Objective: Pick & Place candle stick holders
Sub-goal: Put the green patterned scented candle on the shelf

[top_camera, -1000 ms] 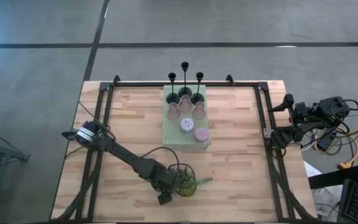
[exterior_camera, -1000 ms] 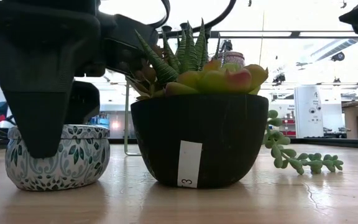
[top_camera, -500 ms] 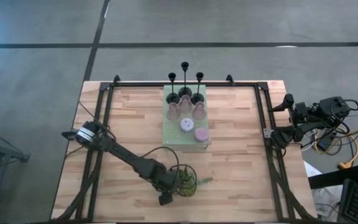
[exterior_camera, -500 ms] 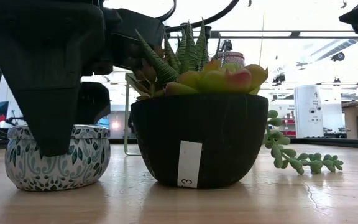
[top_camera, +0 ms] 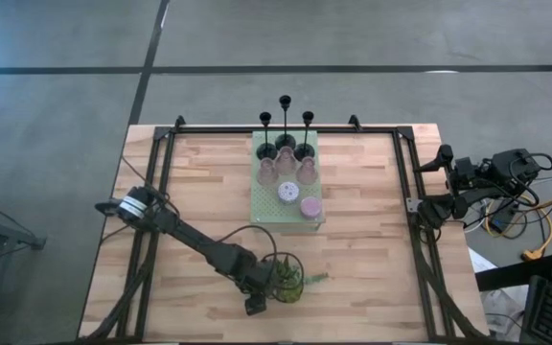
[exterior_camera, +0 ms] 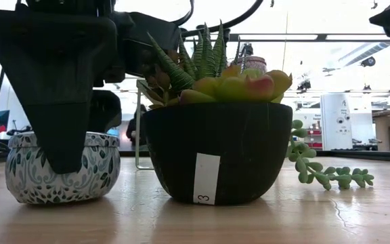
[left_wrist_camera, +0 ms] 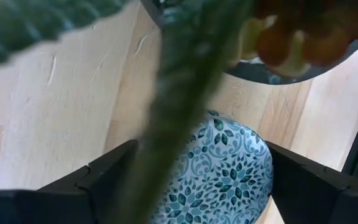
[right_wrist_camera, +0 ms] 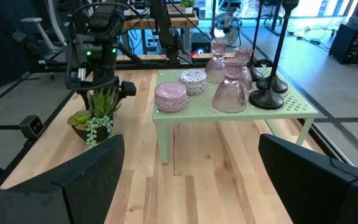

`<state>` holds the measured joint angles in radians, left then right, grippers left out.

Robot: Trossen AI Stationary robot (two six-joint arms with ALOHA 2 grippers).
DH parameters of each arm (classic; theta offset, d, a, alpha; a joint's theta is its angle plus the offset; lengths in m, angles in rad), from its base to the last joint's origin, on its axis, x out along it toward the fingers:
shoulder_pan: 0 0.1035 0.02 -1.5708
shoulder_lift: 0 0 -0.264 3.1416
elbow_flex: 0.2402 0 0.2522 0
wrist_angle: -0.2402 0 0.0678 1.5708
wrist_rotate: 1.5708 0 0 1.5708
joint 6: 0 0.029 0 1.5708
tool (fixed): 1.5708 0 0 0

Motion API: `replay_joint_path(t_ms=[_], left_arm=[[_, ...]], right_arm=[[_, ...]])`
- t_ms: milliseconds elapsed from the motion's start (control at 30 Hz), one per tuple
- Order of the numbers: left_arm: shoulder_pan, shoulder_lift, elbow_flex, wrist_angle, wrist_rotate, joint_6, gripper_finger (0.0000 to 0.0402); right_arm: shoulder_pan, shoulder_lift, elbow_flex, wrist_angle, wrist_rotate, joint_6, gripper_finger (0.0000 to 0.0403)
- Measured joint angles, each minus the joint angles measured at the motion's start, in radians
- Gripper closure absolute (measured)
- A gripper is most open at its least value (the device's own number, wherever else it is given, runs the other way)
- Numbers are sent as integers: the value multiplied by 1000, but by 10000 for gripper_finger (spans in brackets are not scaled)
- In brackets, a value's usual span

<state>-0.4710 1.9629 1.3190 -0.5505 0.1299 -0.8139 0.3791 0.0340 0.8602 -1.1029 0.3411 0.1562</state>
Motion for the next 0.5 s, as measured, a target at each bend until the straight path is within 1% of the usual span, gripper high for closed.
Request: replay_joint_path(t_ms=[133,267,500], left_arm=[[2,0,1,-21,2,2,80],[6,0,1,-36,4,-7,90],[7,0,0,-51,3,-18,90]], right_arm=[[0,0,0,0,0,0,37],[0,0,0,0,0,0,37],[0,0,0,0,0,0,37]])
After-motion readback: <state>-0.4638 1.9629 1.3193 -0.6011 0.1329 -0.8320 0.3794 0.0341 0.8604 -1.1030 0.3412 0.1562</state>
